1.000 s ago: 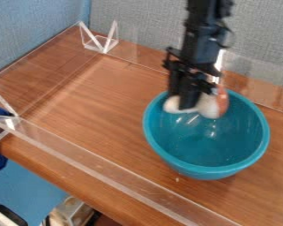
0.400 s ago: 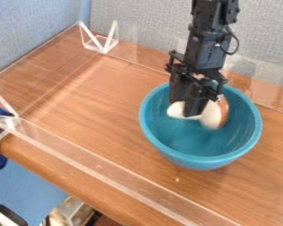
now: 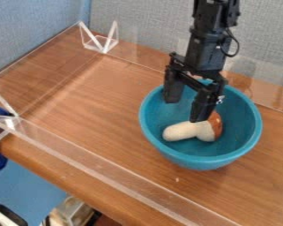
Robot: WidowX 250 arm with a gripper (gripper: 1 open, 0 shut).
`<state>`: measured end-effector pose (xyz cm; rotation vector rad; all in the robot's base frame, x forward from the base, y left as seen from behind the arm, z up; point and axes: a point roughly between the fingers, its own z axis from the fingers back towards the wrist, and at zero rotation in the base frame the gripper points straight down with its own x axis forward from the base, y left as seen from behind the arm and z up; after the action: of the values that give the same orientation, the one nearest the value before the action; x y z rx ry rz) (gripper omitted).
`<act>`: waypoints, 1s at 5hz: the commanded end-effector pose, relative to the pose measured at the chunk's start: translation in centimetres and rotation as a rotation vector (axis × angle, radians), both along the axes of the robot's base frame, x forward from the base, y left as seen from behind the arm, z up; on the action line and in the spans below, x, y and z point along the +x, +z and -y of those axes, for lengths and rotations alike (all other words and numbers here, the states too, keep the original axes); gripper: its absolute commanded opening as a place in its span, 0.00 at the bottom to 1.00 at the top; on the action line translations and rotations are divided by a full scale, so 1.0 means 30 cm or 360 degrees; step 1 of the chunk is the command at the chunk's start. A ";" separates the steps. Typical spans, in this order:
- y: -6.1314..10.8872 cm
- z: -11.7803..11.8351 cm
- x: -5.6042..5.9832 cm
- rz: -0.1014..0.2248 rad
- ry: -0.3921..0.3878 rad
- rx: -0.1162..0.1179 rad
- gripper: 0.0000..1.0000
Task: Put the mushroom in the blue bowl
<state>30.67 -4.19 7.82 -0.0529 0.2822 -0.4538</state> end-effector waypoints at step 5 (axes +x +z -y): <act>0.213 -0.065 0.029 0.0243 0.0127 0.0000 1.00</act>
<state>30.98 -2.60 11.44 -0.0403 0.2237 -0.3854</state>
